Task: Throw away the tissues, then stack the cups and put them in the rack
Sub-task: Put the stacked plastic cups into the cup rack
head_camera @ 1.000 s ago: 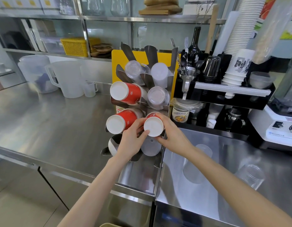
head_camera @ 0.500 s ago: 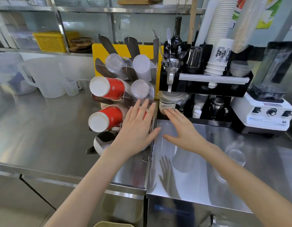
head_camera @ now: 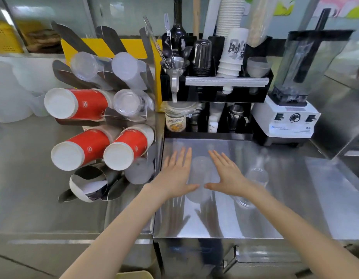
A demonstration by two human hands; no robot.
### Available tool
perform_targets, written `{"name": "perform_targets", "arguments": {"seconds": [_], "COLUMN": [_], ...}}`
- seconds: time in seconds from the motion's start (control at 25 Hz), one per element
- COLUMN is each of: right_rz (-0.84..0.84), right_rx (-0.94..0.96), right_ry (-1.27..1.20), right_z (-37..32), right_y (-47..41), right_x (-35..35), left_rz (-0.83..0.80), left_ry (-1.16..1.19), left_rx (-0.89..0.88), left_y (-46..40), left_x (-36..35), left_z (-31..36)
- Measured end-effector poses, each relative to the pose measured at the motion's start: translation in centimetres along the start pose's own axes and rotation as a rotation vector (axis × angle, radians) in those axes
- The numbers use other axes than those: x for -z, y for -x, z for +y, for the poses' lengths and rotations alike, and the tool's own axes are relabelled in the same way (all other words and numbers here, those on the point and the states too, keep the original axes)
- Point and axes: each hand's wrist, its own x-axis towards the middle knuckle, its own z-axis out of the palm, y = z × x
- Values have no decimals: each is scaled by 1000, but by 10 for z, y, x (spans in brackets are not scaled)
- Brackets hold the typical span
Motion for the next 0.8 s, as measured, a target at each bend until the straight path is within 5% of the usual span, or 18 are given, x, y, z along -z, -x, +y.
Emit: {"name": "perform_targets", "arguments": {"seconds": [0.4, 0.6, 0.8], "right_rz": [5, 20, 21], "right_rx": [-7, 3, -2], "right_ry": [-474, -550, -514], "right_z": [22, 21, 25], "right_y": [-17, -21, -18], "right_x": [-35, -45, -48], "left_rz": [-84, -42, -90], "left_ry": [630, 752, 978], "left_rx": [154, 285, 237], "left_y": [-41, -50, -42], "left_x": [-83, -105, -109], "left_z": [-17, -16, -16]}}
